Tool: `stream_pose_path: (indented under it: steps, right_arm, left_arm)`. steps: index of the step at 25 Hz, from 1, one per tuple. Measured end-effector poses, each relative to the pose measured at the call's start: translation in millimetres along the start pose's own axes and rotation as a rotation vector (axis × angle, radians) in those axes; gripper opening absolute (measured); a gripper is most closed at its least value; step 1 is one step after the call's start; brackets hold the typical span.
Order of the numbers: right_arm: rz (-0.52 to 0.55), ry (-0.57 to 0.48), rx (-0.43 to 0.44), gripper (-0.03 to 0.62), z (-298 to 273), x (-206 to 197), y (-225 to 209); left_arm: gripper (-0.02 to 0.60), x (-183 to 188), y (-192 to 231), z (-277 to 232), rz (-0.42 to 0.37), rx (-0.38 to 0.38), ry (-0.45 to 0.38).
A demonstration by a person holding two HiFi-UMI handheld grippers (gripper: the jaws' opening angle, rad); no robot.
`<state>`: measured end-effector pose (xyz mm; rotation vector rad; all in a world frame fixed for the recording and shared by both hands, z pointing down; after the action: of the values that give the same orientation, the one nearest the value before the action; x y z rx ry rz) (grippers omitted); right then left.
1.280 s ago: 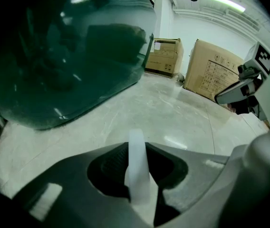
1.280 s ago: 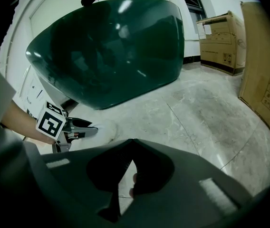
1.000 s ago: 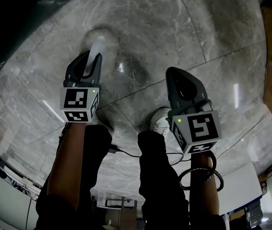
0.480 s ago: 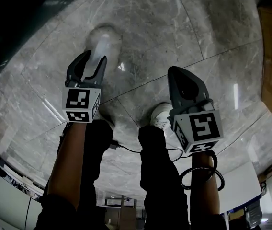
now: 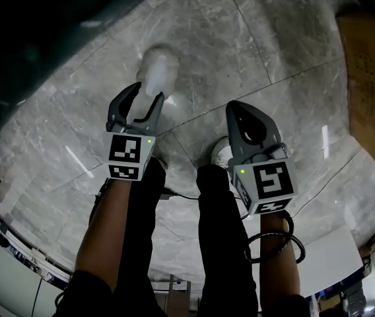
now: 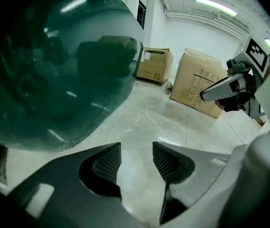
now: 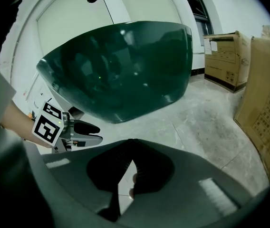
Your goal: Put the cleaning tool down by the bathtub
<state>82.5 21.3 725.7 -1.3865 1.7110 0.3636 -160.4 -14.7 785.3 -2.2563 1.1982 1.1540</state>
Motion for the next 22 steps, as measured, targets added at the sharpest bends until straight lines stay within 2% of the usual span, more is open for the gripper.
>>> stream_pose_path:
  steps: [4,8,12,22]
  right_arm:
    - [0.006,-0.012,-0.007,0.020,26,25,13]
    - [0.017,-0.033,-0.017,0.020,50,51,25]
    - [0.006,-0.053,-0.037,0.020,77,75,38]
    - [0.005,-0.138,-0.060,0.020,118,147,77]
  left_arm:
    - [0.206,32,-12,26,0.010,-0.015,-0.008]
    - [0.172,64,-16,53,-0.008,-0.010,-0.026]
    - [0.166,94,-27,78,-0.022,-0.024,-0.035]
    - [0.083,174,-29,140,-0.049,-0.021,-0.119]
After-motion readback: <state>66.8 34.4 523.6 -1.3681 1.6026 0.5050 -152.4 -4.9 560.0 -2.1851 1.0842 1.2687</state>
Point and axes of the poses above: the fingertips, and each gripper's own axes: z backward along the fingers, y to its left, x out of its top, the point moved 10 cm from there along z, backward along the fingers, and after that the axes turned 12 degrees about -y, right-handed, at the moved point
